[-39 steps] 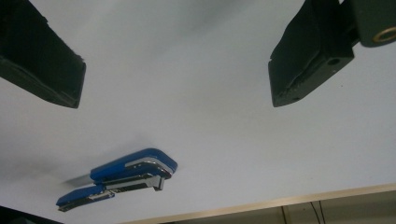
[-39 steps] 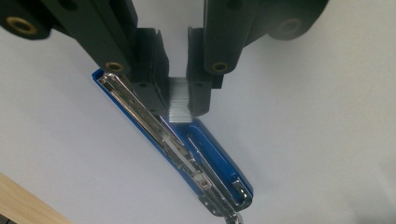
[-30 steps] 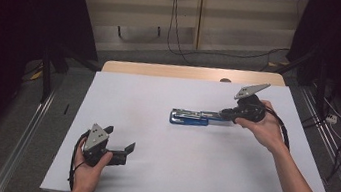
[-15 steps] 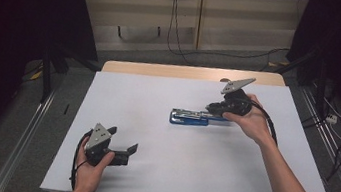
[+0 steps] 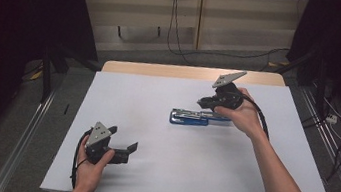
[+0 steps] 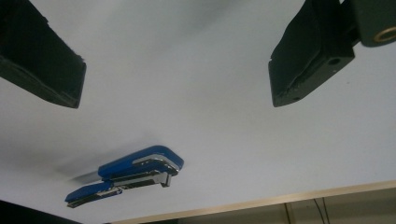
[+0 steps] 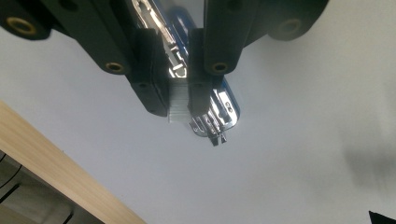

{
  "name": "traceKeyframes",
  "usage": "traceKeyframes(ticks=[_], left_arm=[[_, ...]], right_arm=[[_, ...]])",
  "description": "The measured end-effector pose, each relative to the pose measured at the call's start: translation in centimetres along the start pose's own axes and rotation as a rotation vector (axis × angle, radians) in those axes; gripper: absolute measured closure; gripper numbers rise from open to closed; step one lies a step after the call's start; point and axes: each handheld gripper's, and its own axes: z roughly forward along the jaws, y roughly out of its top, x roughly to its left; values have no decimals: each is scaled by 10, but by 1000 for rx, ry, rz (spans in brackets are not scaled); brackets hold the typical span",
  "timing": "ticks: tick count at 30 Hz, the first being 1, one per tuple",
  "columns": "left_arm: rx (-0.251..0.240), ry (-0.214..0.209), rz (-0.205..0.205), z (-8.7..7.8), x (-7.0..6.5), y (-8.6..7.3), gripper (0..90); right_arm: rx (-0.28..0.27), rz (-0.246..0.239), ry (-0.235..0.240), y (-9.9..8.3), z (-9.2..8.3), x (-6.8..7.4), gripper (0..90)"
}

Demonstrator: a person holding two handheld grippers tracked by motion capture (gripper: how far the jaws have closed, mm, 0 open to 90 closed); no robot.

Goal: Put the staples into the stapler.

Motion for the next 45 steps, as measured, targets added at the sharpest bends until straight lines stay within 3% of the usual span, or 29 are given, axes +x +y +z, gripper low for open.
traceKeyframes(ticks=[6,18,25,45], left_arm=[[-5,-15,-19,1,1,0,42],[6,-20,-15,3,2,0,42],[5,-21,-17,2,2,0,41],[11,-30,-9,5,1,0,42]], right_arm=[[3,-13,6,9,5,0,792],[22,-19,25,21,21,-1,792],[50,-8,26,22,30,-8,792],[91,-16,53,23,57,-8,792]])
